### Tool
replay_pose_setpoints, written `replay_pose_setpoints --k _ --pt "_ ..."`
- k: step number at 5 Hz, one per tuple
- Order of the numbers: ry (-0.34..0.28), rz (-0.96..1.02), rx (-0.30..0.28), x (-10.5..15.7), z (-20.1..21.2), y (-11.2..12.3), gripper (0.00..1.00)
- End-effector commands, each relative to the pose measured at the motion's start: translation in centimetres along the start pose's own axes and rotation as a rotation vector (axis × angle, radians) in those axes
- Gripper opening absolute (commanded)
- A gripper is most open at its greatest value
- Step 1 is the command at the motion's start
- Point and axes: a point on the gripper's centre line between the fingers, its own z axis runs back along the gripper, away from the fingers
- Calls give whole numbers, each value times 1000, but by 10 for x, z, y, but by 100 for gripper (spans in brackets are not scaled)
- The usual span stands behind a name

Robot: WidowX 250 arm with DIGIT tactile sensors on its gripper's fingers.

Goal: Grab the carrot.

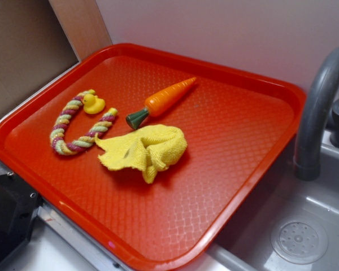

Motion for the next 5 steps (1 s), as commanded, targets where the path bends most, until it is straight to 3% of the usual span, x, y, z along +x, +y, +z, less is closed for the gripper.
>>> replay_pose_setpoints --k 1,3,4,5 --pt "0 0 0 0 0 0 100" --pt "-96 17 -57 61 -38 -32 100" --pt "-139 16 -52 97 -62 -41 100" --pt "-173 0 -6 129 -91 -49 100"
